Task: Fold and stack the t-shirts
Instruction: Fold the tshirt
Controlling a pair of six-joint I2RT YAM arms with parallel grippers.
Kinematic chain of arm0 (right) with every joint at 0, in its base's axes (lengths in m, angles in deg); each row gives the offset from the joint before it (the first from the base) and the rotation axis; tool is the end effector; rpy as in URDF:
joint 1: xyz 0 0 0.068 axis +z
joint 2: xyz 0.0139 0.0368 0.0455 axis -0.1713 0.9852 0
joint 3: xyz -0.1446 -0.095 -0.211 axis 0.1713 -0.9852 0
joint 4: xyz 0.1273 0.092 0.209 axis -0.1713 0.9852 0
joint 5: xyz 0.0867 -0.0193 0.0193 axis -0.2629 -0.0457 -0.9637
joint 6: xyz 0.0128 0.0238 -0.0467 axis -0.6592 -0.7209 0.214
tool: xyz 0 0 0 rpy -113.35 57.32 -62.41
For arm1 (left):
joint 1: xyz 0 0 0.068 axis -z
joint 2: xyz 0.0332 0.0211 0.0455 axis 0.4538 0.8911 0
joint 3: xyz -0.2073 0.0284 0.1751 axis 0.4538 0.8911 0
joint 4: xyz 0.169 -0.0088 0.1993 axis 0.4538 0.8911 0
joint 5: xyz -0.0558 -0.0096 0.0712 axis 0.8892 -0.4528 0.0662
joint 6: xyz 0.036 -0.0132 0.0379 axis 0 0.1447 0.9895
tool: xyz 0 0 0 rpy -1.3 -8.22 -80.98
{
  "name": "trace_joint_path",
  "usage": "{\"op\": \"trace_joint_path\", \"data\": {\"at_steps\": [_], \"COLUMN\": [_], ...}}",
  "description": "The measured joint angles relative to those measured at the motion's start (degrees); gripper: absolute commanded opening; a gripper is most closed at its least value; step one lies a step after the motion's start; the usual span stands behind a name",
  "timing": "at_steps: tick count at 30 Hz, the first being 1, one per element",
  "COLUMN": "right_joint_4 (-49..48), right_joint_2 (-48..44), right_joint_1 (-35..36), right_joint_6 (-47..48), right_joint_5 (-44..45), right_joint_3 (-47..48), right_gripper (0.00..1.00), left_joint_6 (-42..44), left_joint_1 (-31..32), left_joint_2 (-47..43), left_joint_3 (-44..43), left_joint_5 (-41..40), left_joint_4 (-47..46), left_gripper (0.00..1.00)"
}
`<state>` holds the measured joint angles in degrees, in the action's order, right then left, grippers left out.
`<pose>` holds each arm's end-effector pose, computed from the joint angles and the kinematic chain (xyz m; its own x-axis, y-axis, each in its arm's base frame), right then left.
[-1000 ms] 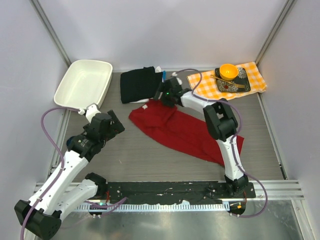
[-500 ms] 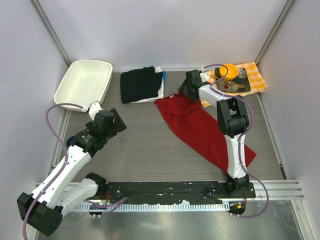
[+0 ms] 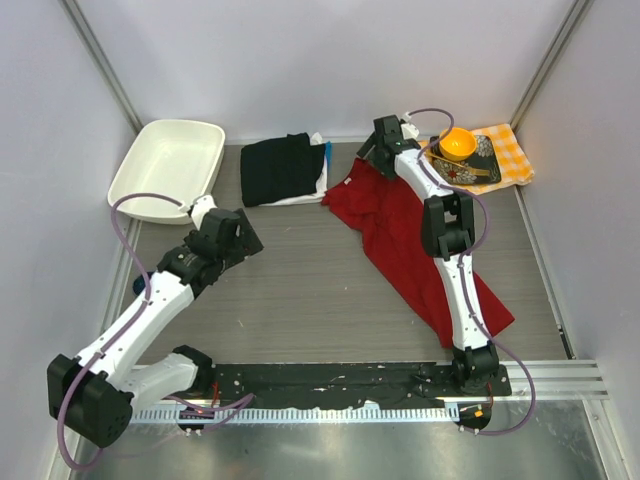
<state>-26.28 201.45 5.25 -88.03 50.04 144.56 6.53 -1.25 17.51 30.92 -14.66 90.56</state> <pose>0.5547 0.1413 0.1695 -0.5378 0.6054 -0.5868 0.4520 0.7945 0.4055 0.1963 -0.0797 0.2806 -0.5538 -0.4892 -0.6738 -0.3586 0.8704 -0.3372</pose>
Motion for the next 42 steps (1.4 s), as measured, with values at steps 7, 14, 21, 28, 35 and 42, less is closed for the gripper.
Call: {"op": "trace_joint_path", "data": {"at_steps": [7, 14, 21, 28, 35, 42], "right_joint_4": [-2.7, -2.8, -2.4, 4.0, 12.5, 14.3], "right_joint_2": [-3.4, -24.0, -60.8, -79.5, -82.2, -83.8], "right_joint_1": [-0.2, 1.7, 3.4, 1.8, 1.7, 1.7], "right_joint_6": [3.5, 10.0, 15.6, 17.2, 17.9, 17.9], "right_joint_5": [-4.4, -2.4, 6.1, 15.5, 17.6, 17.0], "right_joint_3": [-5.1, -23.5, -35.0, -42.5, -51.2, -55.3], "right_gripper": [0.97, 0.99, 1.0, 0.99, 0.99, 0.99], "left_joint_6": [-0.2, -0.7, -3.6, -8.0, -12.9, -15.7], "left_joint_1": [0.0, 2.6, 14.7, 24.4, 30.1, 32.1], "left_joint_2": [4.7, 15.3, 30.0, 46.0, 58.7, 67.2], "left_joint_3": [0.0, -0.8, -10.6, -23.9, -31.9, -36.9], "left_joint_5": [5.0, 18.6, 28.4, 33.8, 37.0, 39.1], "left_joint_4": [-6.3, -19.2, -34.2, -44.7, -50.9, -53.4], "left_gripper": [1.0, 0.99, 0.99, 0.99, 1.0, 1.0]}}
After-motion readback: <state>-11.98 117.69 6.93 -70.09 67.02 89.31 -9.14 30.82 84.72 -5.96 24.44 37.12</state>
